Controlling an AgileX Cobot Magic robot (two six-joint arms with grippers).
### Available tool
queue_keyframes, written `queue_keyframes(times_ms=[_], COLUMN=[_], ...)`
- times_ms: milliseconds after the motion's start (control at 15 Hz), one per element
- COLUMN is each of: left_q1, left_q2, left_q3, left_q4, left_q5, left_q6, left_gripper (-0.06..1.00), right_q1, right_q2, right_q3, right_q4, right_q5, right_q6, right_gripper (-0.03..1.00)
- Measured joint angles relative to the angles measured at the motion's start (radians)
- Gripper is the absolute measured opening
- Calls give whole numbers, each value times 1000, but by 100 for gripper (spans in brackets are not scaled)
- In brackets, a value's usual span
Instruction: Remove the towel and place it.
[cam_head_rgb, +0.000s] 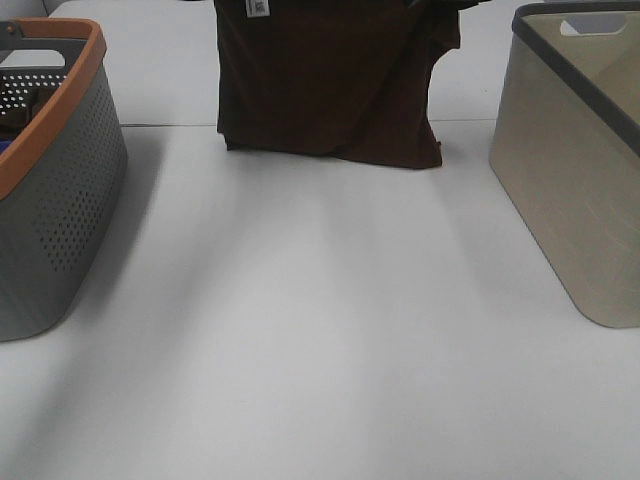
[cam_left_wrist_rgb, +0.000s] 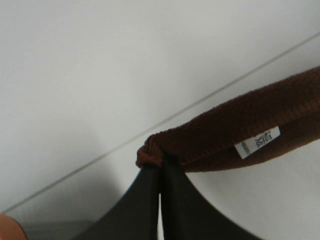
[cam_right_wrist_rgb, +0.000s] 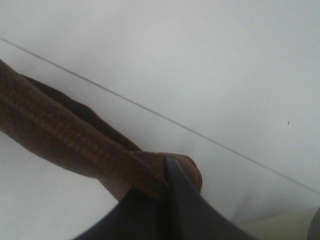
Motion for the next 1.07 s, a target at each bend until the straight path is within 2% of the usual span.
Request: queue_keyframes(times_ms=[133,267,400,600,867,1067], left_q1=[0,0,0,0,-3,-35], left_q2=[0,0,0,-39,-58,-99], left_q3=[0,0,27,200,329,448], left_q4=[-45,-56,-107,-137,-184,-173], left_q5=[96,111,113,114,111,113], left_q6=[-1,-28,-71,-83,-105,-105], left_gripper=[0,0,0,0,0,0], right_q1=[0,0,0,-2,-1,-1], right_q2=[0,0,0,0,17,42], right_q3=[0,0,0,0,0,0], right_q4=[16,31,29,40,74,73], right_q5=[81,147,246,326,480,561], right_q6=[4,16,43,85,102,120], right_gripper=[0,0,0,0,0,0])
